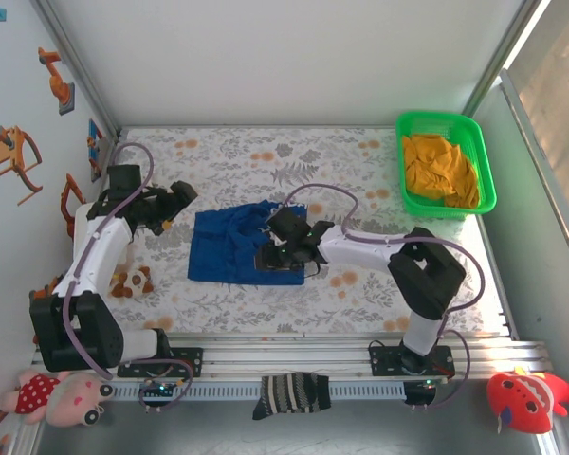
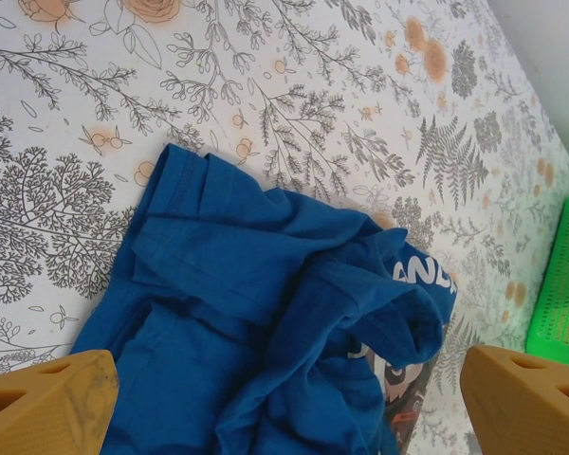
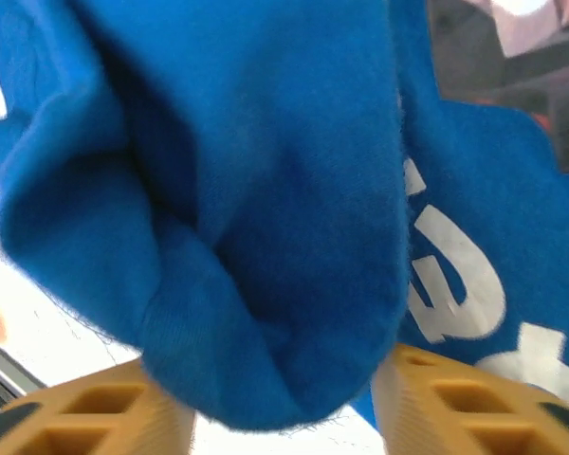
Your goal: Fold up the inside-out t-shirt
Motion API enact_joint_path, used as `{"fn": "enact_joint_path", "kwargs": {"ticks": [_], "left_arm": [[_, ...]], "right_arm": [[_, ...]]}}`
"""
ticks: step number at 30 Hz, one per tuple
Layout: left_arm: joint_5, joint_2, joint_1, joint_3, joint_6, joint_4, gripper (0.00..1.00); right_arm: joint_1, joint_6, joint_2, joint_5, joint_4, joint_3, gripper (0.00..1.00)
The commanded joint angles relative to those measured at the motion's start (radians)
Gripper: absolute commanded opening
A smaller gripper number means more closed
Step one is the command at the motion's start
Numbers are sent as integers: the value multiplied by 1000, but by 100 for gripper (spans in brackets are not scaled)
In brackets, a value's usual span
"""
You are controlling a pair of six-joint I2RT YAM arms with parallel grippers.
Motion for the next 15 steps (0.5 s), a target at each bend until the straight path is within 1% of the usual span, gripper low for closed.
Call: {"fn": "enact_joint_path", "kwargs": {"ticks": [1, 2, 3, 6, 9, 12, 15], "left_arm": [[17, -24, -1, -20, -14, -25, 93], [17, -29, -1, -22, -16, -24, 93], [18, -32, -1, -22, -16, -24, 93], [23, -41, -1, -21, -17, -23, 93], [28, -46, -2, -19, -20, -24, 93], [29, -52, -2, -16, -25, -24, 93], [28, -57, -2, -14, -25, -30, 93]], "right_arm": [[1, -16, 14, -46, 79, 56, 16], [2, -15, 10, -65, 98, 58, 7], [3, -15, 6, -83, 109, 61, 0], [18, -23, 11, -118, 105, 98, 0], [50, -23, 53, -135, 101, 157, 0], [99, -14, 140, -149, 105, 249, 0], [156, -20, 264, -182, 97, 374, 0]]}}
